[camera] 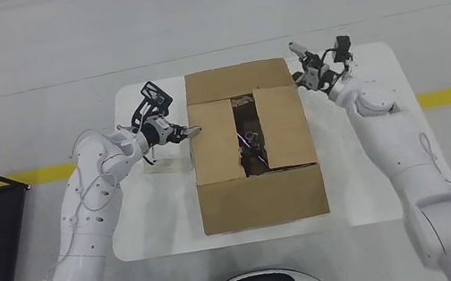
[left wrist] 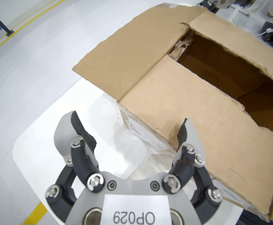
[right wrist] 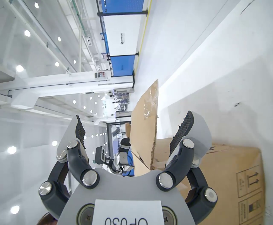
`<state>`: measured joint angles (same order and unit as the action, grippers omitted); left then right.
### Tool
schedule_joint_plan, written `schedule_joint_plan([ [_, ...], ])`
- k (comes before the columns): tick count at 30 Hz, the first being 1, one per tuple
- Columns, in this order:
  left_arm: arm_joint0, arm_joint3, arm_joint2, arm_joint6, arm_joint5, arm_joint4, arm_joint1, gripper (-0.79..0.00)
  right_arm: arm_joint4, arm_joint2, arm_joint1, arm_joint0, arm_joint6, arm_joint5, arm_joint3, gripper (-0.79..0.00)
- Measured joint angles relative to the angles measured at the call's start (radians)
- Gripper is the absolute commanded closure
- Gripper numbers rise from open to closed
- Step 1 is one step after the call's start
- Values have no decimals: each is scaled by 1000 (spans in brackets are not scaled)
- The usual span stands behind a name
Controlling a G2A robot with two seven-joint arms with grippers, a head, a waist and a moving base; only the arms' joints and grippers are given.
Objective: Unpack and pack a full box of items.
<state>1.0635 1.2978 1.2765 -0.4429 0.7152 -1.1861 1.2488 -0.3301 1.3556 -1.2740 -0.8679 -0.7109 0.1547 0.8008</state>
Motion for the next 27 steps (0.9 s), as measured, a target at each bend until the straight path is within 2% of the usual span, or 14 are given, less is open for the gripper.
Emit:
schedule_joint_plan([
  [6,16,8,-4,18,-25,-10,-2,-785,-182,24,-12,46,-146,89,-92,-785],
  [12,28,23,-8,28,-33,-14,-8,-785,-322,44,-18,53,-292,126,-120,-785],
  [17,39,39,-8,33,-36,-23,-14,-785,-346,50,-13,52,-382,121,-126,-785],
  [21,55,75,-14,32,-20,-42,-19,-785,-351,61,-6,45,-401,130,-115,-785],
  [27,92,144,-5,32,57,-47,-33,-785,-282,42,1,29,-409,117,-77,-785],
])
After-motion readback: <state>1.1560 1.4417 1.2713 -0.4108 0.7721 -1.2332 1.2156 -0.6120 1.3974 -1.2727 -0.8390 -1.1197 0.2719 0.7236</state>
